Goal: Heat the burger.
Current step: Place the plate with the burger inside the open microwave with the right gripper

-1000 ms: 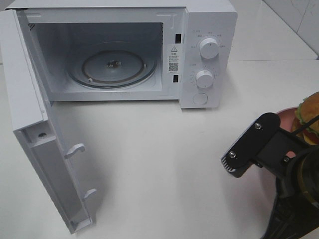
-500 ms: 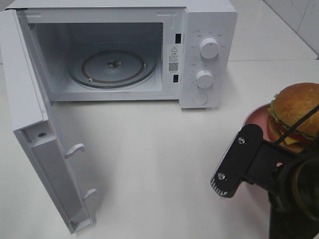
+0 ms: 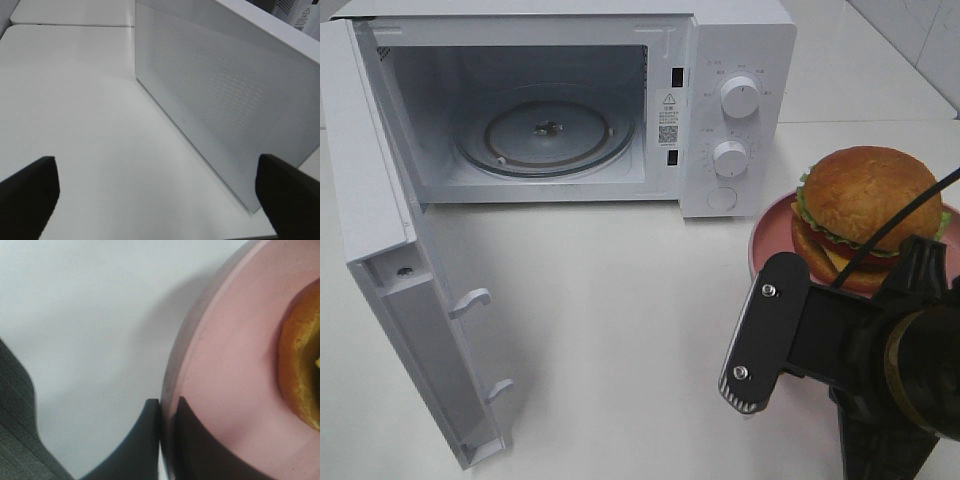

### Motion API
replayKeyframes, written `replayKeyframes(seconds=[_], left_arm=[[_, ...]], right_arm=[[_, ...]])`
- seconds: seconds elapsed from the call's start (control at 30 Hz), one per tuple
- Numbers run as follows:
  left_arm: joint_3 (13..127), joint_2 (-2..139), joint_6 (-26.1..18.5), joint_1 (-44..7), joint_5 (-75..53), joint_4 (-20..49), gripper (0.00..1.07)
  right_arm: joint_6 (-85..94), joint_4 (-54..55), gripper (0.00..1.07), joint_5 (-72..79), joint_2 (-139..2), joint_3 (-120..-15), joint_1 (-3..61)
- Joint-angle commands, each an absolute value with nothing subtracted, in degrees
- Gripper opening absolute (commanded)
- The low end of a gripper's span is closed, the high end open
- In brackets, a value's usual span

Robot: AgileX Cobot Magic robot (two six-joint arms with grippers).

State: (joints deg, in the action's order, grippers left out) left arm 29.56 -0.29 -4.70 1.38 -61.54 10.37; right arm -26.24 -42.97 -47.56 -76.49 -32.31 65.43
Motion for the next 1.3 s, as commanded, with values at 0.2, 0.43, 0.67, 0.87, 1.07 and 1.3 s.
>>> replayKeyframes(seconds=[0.2,0.43,0.67,0.87,1.07,1.3], left_arm=[[29.45,-1.26,-4.53,1.15,-61.02,10.37,1.0],[29.45,-1.26,-4.53,1.15,-61.02,10.37,1.0],[29.45,-1.26,-4.53,1.15,-61.02,10.37,1.0],[29.45,-1.26,-4.53,1.15,-61.02,10.37,1.0],[29.45,-1.26,-4.53,1.15,-61.02,10.37,1.0],[29.45,-1.26,-4.53,1.15,-61.02,10.37,1.0]], right_arm=[[-21.26,-48.3,0.0,-45.15,-76.03,-32.49,65.66],[-16.56,-49.16,0.0,-42.06,-76.03,-32.49,65.66],[-11.97,-51.22,0.0,-40.85,-76.03,-32.49,65.66],[-10.94,-51.68,0.0,-38.16,-76.03,-32.49,65.66],[-6.53,-52.08,0.0,-34.49,-76.03,-32.49,65.6],[-5.79,-51.97,0.0,-33.86,-76.03,-32.49,65.55]])
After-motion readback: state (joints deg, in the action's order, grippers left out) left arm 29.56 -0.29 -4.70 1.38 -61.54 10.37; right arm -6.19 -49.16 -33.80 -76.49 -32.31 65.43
